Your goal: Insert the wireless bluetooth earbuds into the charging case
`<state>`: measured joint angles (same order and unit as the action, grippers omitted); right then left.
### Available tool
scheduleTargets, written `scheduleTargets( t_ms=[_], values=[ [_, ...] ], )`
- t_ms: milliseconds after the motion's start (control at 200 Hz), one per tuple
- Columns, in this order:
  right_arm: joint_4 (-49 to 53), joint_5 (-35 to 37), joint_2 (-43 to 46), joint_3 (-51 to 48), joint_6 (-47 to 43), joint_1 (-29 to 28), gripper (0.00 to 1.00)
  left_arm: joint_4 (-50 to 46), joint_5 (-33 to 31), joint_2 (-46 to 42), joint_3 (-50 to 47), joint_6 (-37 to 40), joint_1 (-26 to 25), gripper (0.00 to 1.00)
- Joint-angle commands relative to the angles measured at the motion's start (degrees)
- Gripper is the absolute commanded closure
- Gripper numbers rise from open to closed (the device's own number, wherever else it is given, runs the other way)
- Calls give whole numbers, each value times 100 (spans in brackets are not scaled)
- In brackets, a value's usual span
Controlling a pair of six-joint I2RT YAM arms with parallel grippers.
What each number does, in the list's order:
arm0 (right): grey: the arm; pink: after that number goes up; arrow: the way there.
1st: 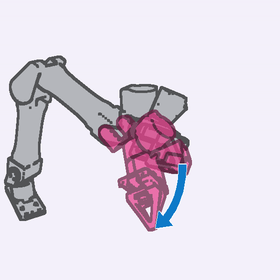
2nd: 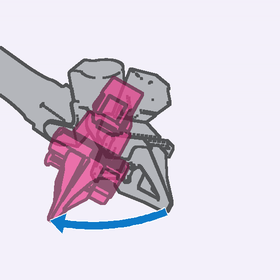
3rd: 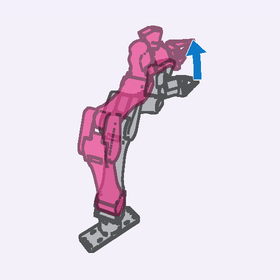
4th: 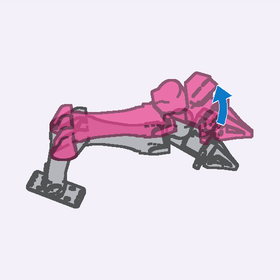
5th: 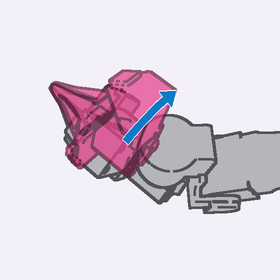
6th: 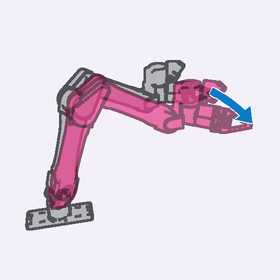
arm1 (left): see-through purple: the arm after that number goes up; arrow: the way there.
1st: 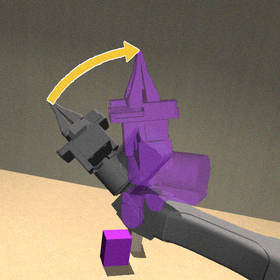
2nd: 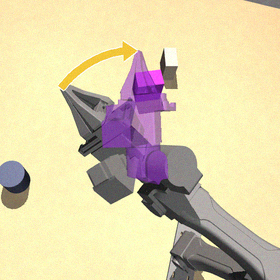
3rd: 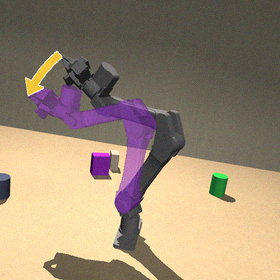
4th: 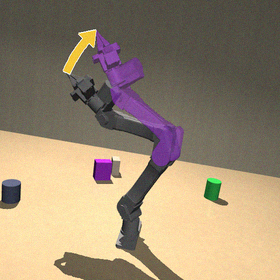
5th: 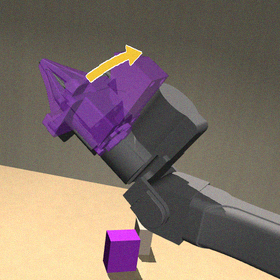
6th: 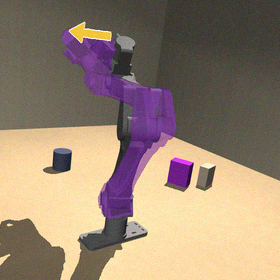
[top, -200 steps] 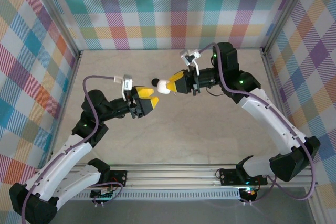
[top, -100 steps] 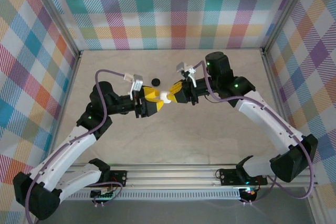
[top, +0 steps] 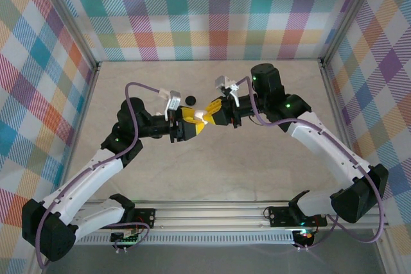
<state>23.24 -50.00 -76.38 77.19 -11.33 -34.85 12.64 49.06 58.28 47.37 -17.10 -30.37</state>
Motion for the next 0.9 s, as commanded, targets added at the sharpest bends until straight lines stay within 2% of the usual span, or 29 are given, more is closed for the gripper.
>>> scheduleTargets(
  t_ms=[0,135,215,325,375,435,545,615,700,895],
  values=[
    [-167,-252,27,68,-27,-22,90,282,150,5,-69,-30,-48,51],
    [-69,-256,27,113,-105,-22,91,256,123,2,-45,-6,-48,63],
    [0,-273,18,109,-158,-21,91,219,72,-20,-30,29,-48,77],
    [49,-343,-17,100,-161,-20,90,135,-106,-144,-69,150,-46,92],
    [29,-316,-36,110,-69,-21,88,96,-194,-220,-113,234,-48,100],
    [-42,-183,-44,121,146,-22,75,35,-262,-314,-170,352,-48,100],
    [-76,46,-95,239,373,-20,66,46,-227,-479,-302,534,-48,100],
    [-58,229,-153,326,453,-20,64,161,-165,-581,-415,599,-48,100],
    [-14,488,-251,434,518,-22,54,-63,-216,-691,-446,793,-48,100],
    [101,699,-489,617,955,-20,52,-87,-213,-792,-560,902,-48,100]
  ],
)
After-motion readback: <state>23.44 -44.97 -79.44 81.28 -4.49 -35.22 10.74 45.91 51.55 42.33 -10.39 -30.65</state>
